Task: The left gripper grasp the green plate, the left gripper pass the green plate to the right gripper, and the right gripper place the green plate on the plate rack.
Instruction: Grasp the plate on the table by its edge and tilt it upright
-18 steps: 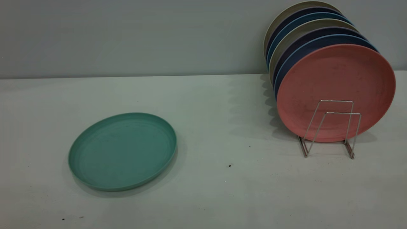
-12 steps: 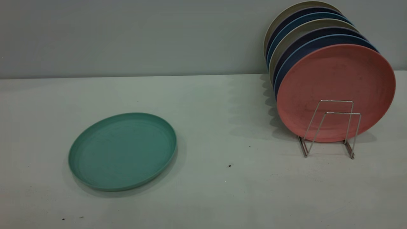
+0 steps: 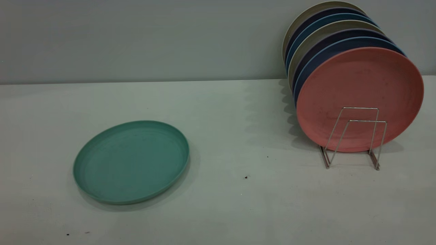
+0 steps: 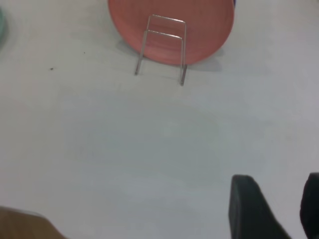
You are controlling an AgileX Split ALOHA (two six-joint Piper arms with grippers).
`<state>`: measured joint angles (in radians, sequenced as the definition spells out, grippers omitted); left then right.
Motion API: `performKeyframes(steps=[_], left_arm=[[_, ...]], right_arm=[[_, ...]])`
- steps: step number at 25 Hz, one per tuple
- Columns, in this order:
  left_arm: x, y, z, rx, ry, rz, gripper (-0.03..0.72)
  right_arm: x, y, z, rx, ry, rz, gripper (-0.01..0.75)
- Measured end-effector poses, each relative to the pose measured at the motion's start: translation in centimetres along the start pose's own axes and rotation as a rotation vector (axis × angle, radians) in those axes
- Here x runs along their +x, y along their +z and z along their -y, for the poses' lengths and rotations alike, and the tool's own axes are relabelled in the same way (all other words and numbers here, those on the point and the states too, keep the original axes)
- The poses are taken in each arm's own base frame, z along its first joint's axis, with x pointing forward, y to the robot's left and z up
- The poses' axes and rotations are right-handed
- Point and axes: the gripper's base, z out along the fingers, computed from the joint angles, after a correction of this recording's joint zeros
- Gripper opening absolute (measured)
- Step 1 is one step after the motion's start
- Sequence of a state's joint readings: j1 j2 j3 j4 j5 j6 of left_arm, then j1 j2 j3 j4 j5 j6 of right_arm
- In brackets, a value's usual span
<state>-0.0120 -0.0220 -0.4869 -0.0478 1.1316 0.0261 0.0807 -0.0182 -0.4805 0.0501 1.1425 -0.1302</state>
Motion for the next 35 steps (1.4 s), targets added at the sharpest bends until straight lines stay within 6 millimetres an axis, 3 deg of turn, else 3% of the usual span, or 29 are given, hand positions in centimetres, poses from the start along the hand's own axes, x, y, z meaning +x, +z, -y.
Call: performKeyframes(steps=[18, 23, 28, 35], left_arm=[[0.0, 0.0, 0.0, -0.003, 0.001, 0.004, 0.508], [-1.7, -0.3, 0.5, 0.052, -0.029, 0.102, 0.508], [-4.0, 2.6, 0.4, 0.060, -0.068, -0.106, 0.508], [-8.0, 10.0, 0.3, 0.074, -0.154, -0.290, 0.508]], right_arm=[[0.0, 0.0, 0.0, 0.000, -0.001, 0.000, 0.271], [-1.0, -0.3, 0.1, 0.009, -0.009, 0.089, 0.271], [-3.4, 1.1, 0.3, -0.005, -0.029, 0.120, 0.283], [-6.3, 6.2, 0.2, -0.093, -0.027, -0.023, 0.345]])
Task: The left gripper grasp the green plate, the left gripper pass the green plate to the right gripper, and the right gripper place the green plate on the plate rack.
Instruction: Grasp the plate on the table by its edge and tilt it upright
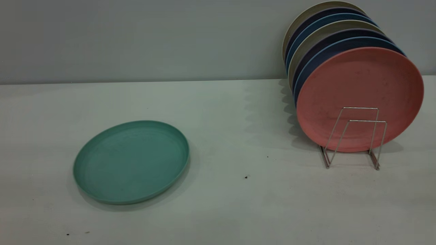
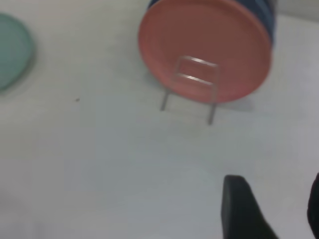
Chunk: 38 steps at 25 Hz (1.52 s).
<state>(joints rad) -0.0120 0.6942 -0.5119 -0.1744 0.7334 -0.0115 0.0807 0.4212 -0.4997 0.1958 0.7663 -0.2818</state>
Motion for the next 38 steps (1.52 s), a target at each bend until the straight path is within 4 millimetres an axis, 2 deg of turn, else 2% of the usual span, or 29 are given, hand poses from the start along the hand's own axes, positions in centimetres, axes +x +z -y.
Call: performKeyframes(steps=[4, 9, 15, 20, 27, 33, 38], left_arm=[[-2.5, 4.6, -0.1, 0.006, -0.078, -0.064, 0.508], [-3.7, 10.8, -0.7, -0.010, -0.149, -0.170, 0.508], [-6.3, 16.6, -0.6, 0.040, -0.152, -0.251, 0.508], [-7.3, 20.8, -1.4, 0.091, -0.194, -0.306, 0.508], [-6.9, 24.5, -4.7, 0.130, -0.345, -0.317, 0.508], [-5.9, 27.3, -5.1, 0.183, -0.420, -0.285, 0.508], [-5.4, 29.0, -5.1, 0.222, -0.464, -0.234, 0.508]], right_arm=[[-1.0, 3.1, 0.3, -0.045, 0.002, -0.077, 0.348], [-1.1, 5.6, 0.4, -0.086, -0.004, -0.162, 0.349], [-1.1, 5.9, 0.4, -0.094, 0.000, -0.168, 0.349], [-1.1, 6.0, 0.4, -0.095, -0.001, -0.168, 0.349], [-1.1, 6.0, 0.3, -0.097, 0.002, -0.167, 0.349], [-1.2, 6.0, 0.3, -0.098, 0.005, -0.166, 0.349], [-1.2, 6.0, 0.3, -0.098, 0.005, -0.165, 0.349]])
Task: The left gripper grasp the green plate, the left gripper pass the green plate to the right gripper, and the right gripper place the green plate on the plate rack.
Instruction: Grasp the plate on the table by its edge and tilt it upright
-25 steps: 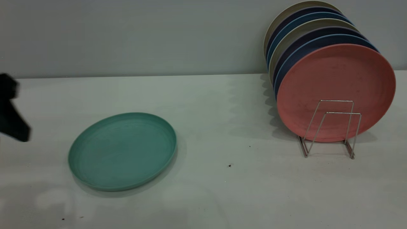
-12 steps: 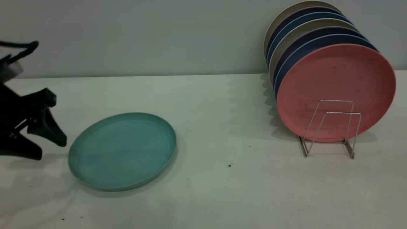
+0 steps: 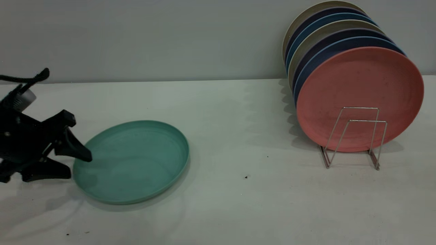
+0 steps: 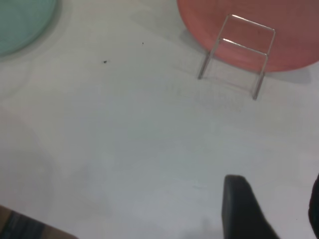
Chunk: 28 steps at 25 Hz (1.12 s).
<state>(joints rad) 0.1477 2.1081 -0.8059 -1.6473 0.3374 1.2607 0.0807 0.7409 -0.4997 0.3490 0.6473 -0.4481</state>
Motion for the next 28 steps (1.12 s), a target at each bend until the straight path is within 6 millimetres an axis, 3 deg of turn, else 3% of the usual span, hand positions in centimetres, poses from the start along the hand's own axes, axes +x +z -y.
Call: performKeyframes(steps=[10, 14, 19, 24, 28], left_arm=[[0.7, 1.7, -1.1, 0.011, -0.041, -0.016, 0.483], [1.0, 2.4, -1.5, 0.011, -0.045, -0.034, 0.438], [1.0, 2.6, -1.6, 0.014, -0.052, -0.038, 0.292], [0.8, 2.7, -1.6, 0.009, -0.050, -0.033, 0.051], [0.6, 2.7, -1.3, 0.032, -0.044, -0.033, 0.016]], right_arm=[[0.0, 0.0, 0.0, 0.001, 0.000, 0.002, 0.349], [0.0, 0.0, 0.0, 0.002, 0.000, 0.004, 0.349], [-0.1, 0.0, 0.0, 0.001, 0.003, 0.007, 0.349], [-0.2, 0.0, -0.3, -0.036, 0.052, 0.016, 0.349], [-0.3, 0.0, -0.8, -0.092, 0.122, 0.025, 0.349]])
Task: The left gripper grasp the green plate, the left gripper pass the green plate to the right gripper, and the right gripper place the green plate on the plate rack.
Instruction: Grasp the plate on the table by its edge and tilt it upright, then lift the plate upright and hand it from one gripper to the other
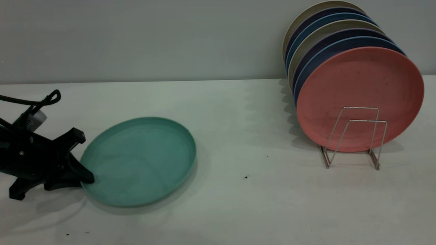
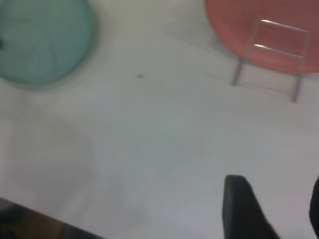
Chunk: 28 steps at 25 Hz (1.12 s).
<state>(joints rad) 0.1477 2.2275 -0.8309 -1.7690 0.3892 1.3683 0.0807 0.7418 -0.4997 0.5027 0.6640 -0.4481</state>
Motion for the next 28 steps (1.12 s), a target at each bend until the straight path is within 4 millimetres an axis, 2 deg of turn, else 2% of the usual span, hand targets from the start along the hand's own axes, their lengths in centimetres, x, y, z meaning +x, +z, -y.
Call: performKeyframes(steps=[5, 9, 18, 23, 28], left_arm=[[-0.1, -0.2, 0.4, 0.029, 0.070, 0.002, 0.014], [-0.7, -1.4, 1.6, 0.046, 0.209, 0.045, 0.014], [-0.3, -3.0, 7.4, 0.110, 0.527, 0.103, 0.014], [0.6, -3.3, 9.8, 0.146, 0.607, 0.103, 0.014], [2.0, -2.7, 11.4, 0.210, 0.636, 0.062, 0.014]], right_arm=[[-0.3, 0.4, -0.3, -0.050, 0.071, 0.006, 0.349], [-0.7, 2.1, 0.1, -0.061, 0.084, -0.017, 0.349], [-1.1, 9.4, 1.9, -0.124, 0.122, -0.083, 0.349], [-0.6, 13.5, 2.4, -0.207, 0.138, -0.068, 0.349], [-0.3, 16.4, 2.7, -0.287, 0.135, -0.074, 0.349]])
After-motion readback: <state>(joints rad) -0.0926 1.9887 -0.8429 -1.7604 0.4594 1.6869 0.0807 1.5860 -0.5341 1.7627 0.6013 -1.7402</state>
